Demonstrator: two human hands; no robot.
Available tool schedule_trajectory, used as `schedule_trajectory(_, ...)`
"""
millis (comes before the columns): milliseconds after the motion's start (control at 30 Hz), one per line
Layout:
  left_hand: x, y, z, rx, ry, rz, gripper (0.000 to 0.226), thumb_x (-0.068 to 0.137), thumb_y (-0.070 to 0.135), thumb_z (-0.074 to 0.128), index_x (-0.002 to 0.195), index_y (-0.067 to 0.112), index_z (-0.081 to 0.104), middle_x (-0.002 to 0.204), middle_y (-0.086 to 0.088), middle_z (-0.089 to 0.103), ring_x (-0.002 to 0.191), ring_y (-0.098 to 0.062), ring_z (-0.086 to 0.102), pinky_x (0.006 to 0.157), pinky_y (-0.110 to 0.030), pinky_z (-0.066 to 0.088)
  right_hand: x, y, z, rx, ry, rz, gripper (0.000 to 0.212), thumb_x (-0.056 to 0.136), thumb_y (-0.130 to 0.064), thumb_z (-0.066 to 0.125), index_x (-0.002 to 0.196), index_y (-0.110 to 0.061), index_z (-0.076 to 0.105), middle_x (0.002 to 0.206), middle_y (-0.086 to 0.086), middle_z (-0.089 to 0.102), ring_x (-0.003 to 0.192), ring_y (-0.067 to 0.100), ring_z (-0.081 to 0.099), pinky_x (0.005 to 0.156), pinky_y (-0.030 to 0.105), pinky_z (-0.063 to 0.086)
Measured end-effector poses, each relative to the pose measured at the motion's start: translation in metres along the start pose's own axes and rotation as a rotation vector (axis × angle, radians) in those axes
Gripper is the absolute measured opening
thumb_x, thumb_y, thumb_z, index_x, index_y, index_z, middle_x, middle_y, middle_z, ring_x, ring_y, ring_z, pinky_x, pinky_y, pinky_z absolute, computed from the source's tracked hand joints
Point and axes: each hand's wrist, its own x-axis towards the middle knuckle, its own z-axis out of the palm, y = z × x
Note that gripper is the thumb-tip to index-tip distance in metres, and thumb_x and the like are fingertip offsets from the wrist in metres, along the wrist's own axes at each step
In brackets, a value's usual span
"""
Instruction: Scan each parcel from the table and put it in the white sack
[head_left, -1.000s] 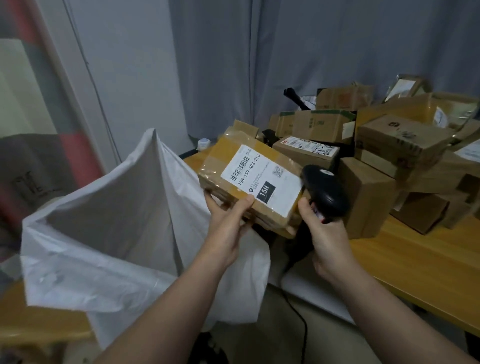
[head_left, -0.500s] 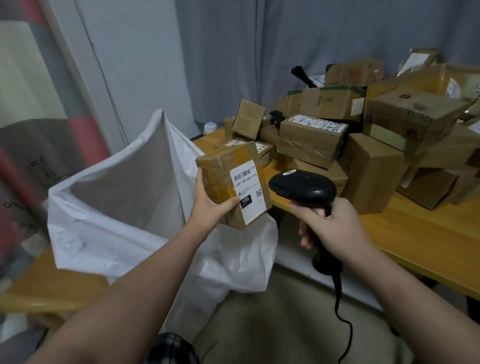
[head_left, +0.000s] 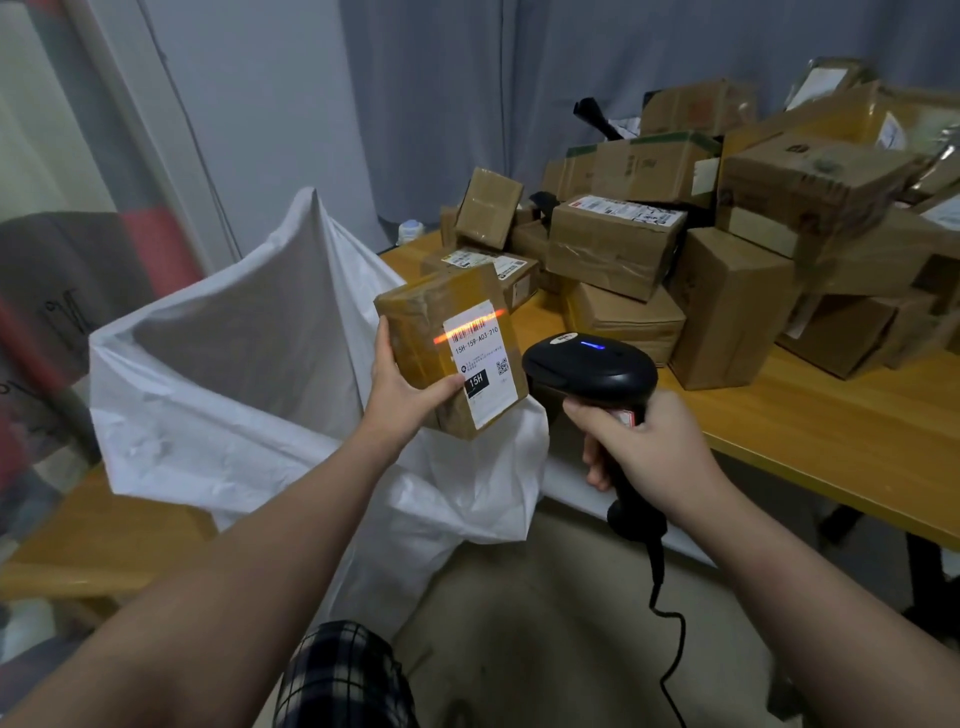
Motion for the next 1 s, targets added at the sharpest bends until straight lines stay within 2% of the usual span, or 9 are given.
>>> schedule_trajectory(133,-0.001,-0.002,0.001,0.006,-0.012,-0.006,0.118,0.06,0.041,0.086,0.147,0.045,0.007,0.149,0.005,0.034,0.134,-0.019,0.039,0.105,-0.054,0.041,0.001,0.0,-0.002,-0.018,-0.011,-0.027,0.02,0.088,-0.022,0.067,0.074,-0.009,0.062,0.055,0.011,0.062,0.047,0.023,0.061,0.048,0.027,0.051)
schedule_trajectory(233,0.001,0.0,-0.002,0.015,-0.008,0.024,0.116,0.065,0.037,0.086,0.148,0.043,0.006,0.15,0.005,0.032,0.135,-0.019,0.038,0.106,-0.052,0.04,0.005,0.002,0.0,-0.023,-0.031,-0.042,0.02,0.088,-0.02,0.068,0.072,-0.009,0.062,0.056,0.011,0.061,0.046,0.02,0.06,0.048,0.025,0.051)
schedule_trajectory(367,0.004,0.007,-0.017,0.093,0.031,0.057,0.126,0.047,0.067,0.083,0.144,0.05,0.004,0.152,0.005,0.028,0.137,-0.018,0.035,0.107,-0.052,0.04,0.014,0.01,0.01,0.011,-0.036,-0.065,0.015,0.086,-0.016,0.068,0.08,-0.003,0.063,0.06,0.013,0.058,0.049,0.017,0.057,0.05,0.023,0.049)
schedule_trajectory(433,0.008,0.011,-0.026,0.161,0.049,0.084,0.128,0.052,0.06,0.086,0.148,0.043,0.002,0.153,0.002,0.024,0.139,-0.018,0.032,0.11,-0.051,0.036,0.023,0.018,0.016,0.025,-0.028,-0.048,0.018,0.085,-0.013,0.068,0.083,0.003,0.061,0.062,0.013,0.054,0.05,0.014,0.055,0.05,0.022,0.047)
schedule_trajectory(533,0.023,0.012,-0.033,0.388,0.104,0.067,0.124,0.066,0.038,0.085,0.152,0.033,-0.004,0.15,-0.007,0.02,0.135,-0.024,0.032,0.108,-0.043,0.034,0.044,0.035,0.026,0.002,-0.053,0.006,0.013,0.085,-0.013,0.069,0.08,-0.006,0.06,0.057,0.006,0.051,0.049,0.01,0.053,0.051,0.026,0.046)
schedule_trajectory(667,0.043,-0.009,-0.031,0.638,0.093,-0.15,0.128,0.066,0.037,0.085,0.15,0.035,-0.011,0.143,-0.014,0.023,0.124,-0.035,0.042,0.1,-0.043,0.039,0.077,0.063,0.045,-0.031,-0.123,0.089,0.009,0.086,-0.015,0.069,0.084,-0.014,0.061,0.062,0.003,0.054,0.054,0.013,0.054,0.05,0.025,0.046)
schedule_trajectory(833,0.037,-0.067,-0.038,0.634,0.101,-0.47,0.13,0.064,0.031,0.087,0.151,0.034,-0.01,0.143,-0.02,0.023,0.127,-0.04,0.037,0.106,-0.047,0.035,0.114,0.09,0.067,-0.149,-0.226,0.117,0.015,0.085,-0.018,0.07,0.093,-0.008,0.062,0.068,0.007,0.058,0.057,0.008,0.056,0.055,0.023,0.048)
schedule_trajectory(933,0.023,-0.09,-0.047,0.718,0.096,-0.582,0.126,0.067,0.038,0.083,0.151,0.033,-0.011,0.14,-0.02,0.026,0.126,-0.041,0.038,0.106,-0.049,0.037,0.133,0.095,0.081,-0.24,-0.259,0.087,0.02,0.084,-0.019,0.069,0.091,-0.002,0.061,0.079,0.022,0.062,0.067,0.022,0.06,0.067,0.036,0.053)
schedule_trajectory(1000,0.016,-0.095,-0.051,0.767,0.096,-0.61,0.118,0.072,0.042,0.079,0.151,0.033,-0.008,0.141,-0.02,0.026,0.126,-0.041,0.038,0.105,-0.051,0.036,0.142,0.095,0.089,-0.253,-0.277,0.057,0.021,0.083,-0.019,0.069,0.088,-0.001,0.06,0.079,0.023,0.062,0.075,0.033,0.063,0.074,0.045,0.055)
